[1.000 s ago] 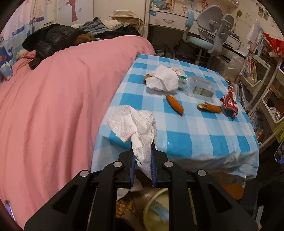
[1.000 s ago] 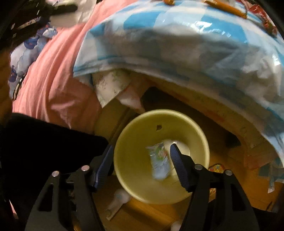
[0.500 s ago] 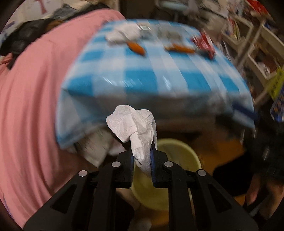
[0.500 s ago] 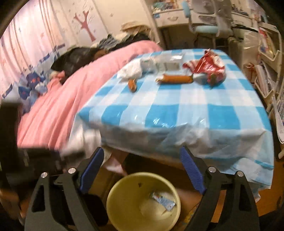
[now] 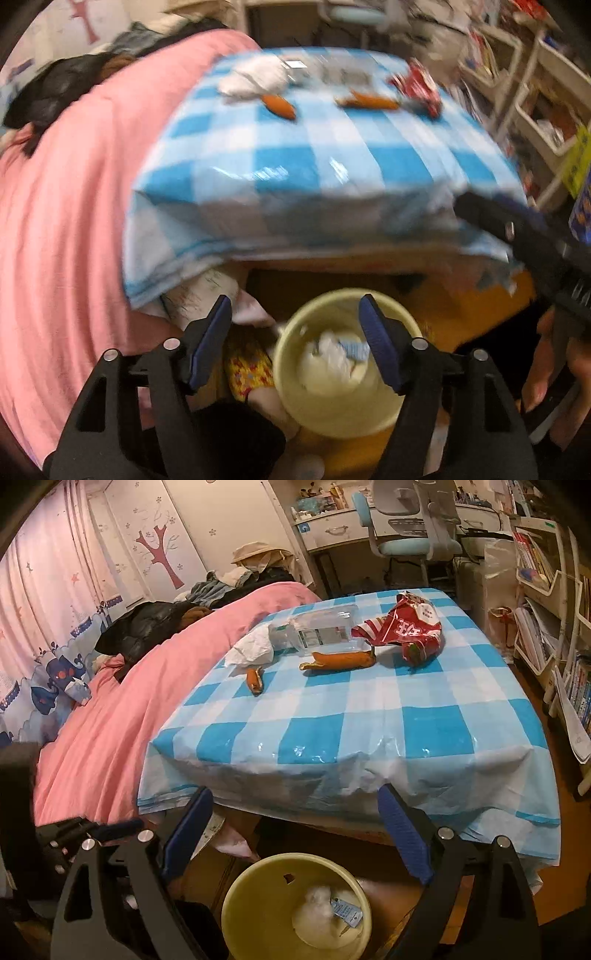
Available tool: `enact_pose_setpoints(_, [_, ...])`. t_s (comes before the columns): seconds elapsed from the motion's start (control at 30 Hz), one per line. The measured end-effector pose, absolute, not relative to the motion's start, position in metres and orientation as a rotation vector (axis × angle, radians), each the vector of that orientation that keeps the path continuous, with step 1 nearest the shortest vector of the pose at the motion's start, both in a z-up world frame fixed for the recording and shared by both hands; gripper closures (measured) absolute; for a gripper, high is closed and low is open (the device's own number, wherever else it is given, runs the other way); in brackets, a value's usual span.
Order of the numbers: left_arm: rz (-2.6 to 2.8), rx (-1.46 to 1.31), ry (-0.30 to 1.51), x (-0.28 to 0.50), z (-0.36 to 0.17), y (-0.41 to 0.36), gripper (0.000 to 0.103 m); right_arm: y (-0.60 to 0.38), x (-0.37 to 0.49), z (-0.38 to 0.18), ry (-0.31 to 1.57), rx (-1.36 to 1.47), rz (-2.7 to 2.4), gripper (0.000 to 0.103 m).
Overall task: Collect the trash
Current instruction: 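Move both tools back over the table toward the remaining trash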
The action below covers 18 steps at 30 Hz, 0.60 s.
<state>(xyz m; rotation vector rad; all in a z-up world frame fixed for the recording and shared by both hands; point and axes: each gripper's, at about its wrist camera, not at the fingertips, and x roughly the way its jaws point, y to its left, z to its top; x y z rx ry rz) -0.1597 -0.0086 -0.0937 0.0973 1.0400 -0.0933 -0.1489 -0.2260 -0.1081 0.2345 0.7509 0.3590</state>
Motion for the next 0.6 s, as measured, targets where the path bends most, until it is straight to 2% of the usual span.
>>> enact_pose_setpoints(0.23, [0.009,-0.027,0.948,-0.157,-0.075,0.021,0.028,-0.22,-0.151,-0.109,0.758,0.209,0.364,0.016])
enact_pose_setpoints(0.6, [0.038,-0.058,0.926,-0.159,-0.073,0.028,0.025,-0.215,-0.152,-0.112,0.772,0.193,0.368,0.016])
